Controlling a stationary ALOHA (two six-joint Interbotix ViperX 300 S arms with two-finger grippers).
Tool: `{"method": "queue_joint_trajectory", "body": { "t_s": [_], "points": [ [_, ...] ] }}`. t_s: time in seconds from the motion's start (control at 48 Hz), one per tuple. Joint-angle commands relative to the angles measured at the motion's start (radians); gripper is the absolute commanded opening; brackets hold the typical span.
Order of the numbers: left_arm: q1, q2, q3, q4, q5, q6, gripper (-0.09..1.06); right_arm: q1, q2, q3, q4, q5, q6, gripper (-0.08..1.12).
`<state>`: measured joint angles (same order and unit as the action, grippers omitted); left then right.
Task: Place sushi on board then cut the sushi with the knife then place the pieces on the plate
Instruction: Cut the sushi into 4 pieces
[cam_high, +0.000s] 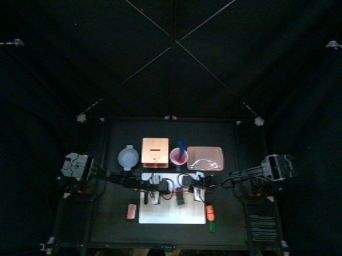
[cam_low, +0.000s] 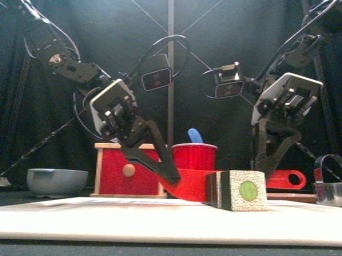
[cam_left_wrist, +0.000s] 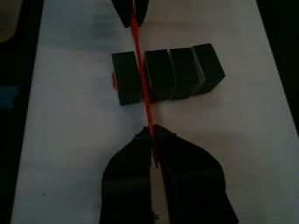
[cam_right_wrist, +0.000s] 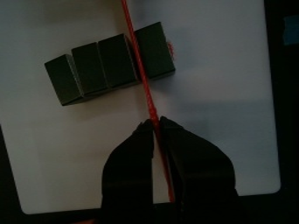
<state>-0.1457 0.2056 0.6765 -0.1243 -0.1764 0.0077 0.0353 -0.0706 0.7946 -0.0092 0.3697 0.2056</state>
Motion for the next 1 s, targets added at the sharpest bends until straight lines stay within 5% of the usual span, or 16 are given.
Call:
{"method": "queue_joint_trajectory", "body": {
  "t_s": [0.021, 0.542, 0.875, 1.0],
  "points": [
    [-0.002, -0.008, -0.011, 0.008, 0.021, 0.005, 0.36, -0.018, -0.014, -0.002, -0.009, 0.014, 0.005, 0.37],
    [0.078, -0.014, -0.035, 0.101, 0.060, 0.005, 0.36, -0.075, -0.020, -0.015, -0.044, 0.026, 0.003, 0.37],
    [0.069, -0.121, -0.046, 0.126, 0.132, 0.003, 0.36, -0.067, -0.126, -0.067, -0.043, 0.130, 0.005, 0.37],
    [0.025, -0.146, -0.048, 0.123, 0.138, 0.002, 0.36, -0.041, -0.153, -0.064, -0.015, 0.129, 0.008, 0.37]
  ]
}}
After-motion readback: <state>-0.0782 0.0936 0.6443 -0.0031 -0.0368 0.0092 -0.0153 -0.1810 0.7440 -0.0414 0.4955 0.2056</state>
